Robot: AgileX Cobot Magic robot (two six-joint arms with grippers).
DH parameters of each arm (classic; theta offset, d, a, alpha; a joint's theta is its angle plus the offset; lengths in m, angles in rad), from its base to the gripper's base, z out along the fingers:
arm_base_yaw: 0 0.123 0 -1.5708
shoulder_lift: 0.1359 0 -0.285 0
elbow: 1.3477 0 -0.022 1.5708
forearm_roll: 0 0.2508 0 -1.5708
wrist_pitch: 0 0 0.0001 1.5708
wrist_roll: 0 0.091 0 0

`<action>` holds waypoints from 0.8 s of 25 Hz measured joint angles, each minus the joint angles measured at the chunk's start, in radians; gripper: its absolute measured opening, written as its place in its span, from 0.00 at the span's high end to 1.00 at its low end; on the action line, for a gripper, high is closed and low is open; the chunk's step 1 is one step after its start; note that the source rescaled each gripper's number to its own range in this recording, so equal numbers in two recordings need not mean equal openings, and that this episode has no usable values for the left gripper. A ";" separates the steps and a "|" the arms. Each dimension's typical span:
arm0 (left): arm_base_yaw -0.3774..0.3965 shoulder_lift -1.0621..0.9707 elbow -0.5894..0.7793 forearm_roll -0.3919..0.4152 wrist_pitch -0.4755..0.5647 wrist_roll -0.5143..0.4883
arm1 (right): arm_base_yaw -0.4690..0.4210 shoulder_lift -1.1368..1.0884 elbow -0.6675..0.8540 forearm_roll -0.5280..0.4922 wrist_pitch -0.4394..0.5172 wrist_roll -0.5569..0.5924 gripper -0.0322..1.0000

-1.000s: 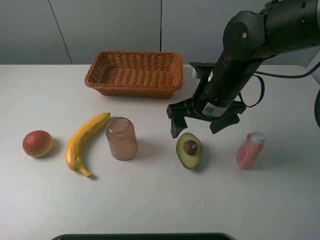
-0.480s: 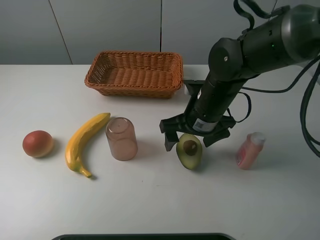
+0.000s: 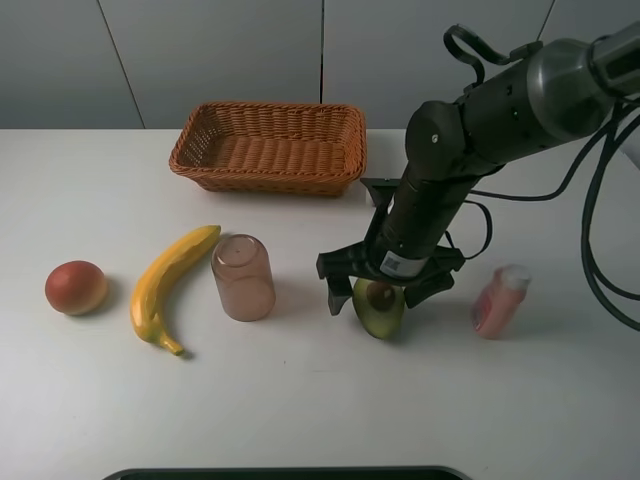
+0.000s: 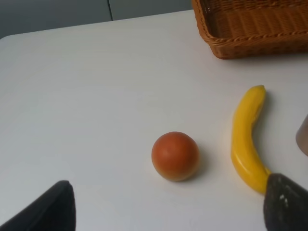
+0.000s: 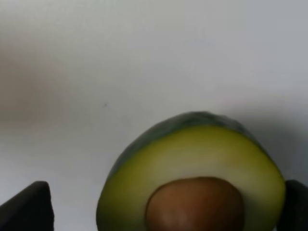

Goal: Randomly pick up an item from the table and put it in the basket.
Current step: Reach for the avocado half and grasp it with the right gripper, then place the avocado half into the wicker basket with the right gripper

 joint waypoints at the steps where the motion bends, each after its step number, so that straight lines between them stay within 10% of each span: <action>1: 0.000 0.000 0.000 0.000 0.000 0.000 | 0.000 0.003 0.000 0.000 0.000 0.000 0.00; 10: 0.000 0.000 0.000 0.000 0.000 0.000 | 0.000 0.020 0.000 0.008 -0.002 0.000 0.03; 12: 0.000 0.000 0.000 0.000 0.000 0.000 | 0.000 0.020 0.000 0.014 -0.002 0.000 0.37; 14: 0.000 0.000 0.000 0.000 0.000 0.000 | 0.000 0.020 0.000 0.018 -0.002 0.000 0.97; 20: 0.000 0.000 0.000 0.000 0.000 0.000 | 0.000 0.020 0.000 0.020 -0.002 0.000 0.96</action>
